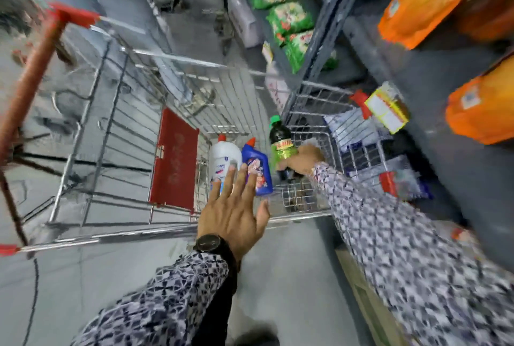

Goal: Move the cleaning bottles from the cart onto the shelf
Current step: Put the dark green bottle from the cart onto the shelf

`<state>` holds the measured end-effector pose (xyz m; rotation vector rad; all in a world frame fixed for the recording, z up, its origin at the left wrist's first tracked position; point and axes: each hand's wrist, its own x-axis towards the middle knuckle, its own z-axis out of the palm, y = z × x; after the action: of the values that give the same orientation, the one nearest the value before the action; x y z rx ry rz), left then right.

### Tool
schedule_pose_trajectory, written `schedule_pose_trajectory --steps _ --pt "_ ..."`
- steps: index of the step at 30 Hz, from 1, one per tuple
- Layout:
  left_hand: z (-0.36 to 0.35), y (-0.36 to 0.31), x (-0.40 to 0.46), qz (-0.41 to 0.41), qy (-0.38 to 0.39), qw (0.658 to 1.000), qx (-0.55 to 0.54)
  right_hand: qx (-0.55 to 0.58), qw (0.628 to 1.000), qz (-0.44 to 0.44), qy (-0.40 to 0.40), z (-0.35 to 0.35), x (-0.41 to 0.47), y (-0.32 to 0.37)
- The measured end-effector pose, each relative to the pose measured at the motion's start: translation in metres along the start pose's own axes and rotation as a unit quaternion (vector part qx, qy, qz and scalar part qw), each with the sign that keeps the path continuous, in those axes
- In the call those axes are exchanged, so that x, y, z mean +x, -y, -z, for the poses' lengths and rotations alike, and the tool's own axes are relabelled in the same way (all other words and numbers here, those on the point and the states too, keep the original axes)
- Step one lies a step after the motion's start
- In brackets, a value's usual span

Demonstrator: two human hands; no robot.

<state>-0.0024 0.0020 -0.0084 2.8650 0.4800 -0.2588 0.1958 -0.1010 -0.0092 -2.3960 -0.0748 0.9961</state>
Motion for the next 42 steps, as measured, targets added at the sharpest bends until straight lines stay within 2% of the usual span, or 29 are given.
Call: schedule_pose_trajectory --steps 2,4,6,9,11,13,16,18,20,23,26,34,38,42 --pt "0.007 0.000 -0.002 0.000 0.041 0.999 -0.009 0.045 0.998 0.028 -0.043 0.027 -0.033 0.008" --pt "0.025 -0.004 -0.004 0.007 0.043 0.999 -0.032 0.050 0.990 0.080 -0.108 0.062 -0.075 0.015" --pt "0.059 -0.022 -0.008 -0.014 0.017 0.997 -0.072 0.075 0.968 0.132 -0.201 0.104 -0.139 0.018" --pt "0.112 -0.069 0.002 -0.111 -0.058 0.985 -0.121 0.119 0.921 0.199 -0.313 0.160 -0.228 0.018" --pt "0.163 -0.121 0.013 -0.219 -0.138 0.951 -0.167 0.143 0.886 0.220 -0.382 0.201 -0.293 0.016" --pt "0.220 -0.186 0.020 -0.330 -0.201 0.899 -0.205 0.159 0.852 0.226 -0.445 0.233 -0.355 0.011" --pt "0.295 -0.278 0.021 -0.457 -0.274 0.823 -0.198 0.173 0.797 0.221 -0.535 0.267 -0.424 -0.006" --pt "0.329 -0.329 0.016 -0.527 -0.280 0.785 -0.165 0.169 0.765 0.204 -0.586 0.277 -0.459 -0.018" --pt "0.354 -0.378 0.009 -0.584 -0.244 0.769 -0.096 0.171 0.728 0.184 -0.637 0.283 -0.487 -0.031" --pt "0.366 -0.440 -0.001 -0.600 -0.162 0.783 0.032 0.174 0.682 0.151 -0.694 0.283 -0.516 -0.052" --pt "0.358 -0.470 -0.006 -0.588 -0.095 0.803 0.033 0.173 0.652 0.117 -0.729 0.275 -0.533 -0.070" --pt "0.343 -0.471 -0.001 -0.584 -0.134 0.800 0.001 0.181 0.607 0.048 -0.772 0.259 -0.545 -0.095" --pt "0.341 -0.471 0.002 -0.585 -0.144 0.798 0.002 0.207 0.555 -0.022 -0.805 0.289 -0.556 -0.124" --pt "0.341 -0.473 0.001 -0.582 -0.142 0.801 0.000 0.209 0.542 -0.086 -0.810 0.332 -0.564 -0.163"
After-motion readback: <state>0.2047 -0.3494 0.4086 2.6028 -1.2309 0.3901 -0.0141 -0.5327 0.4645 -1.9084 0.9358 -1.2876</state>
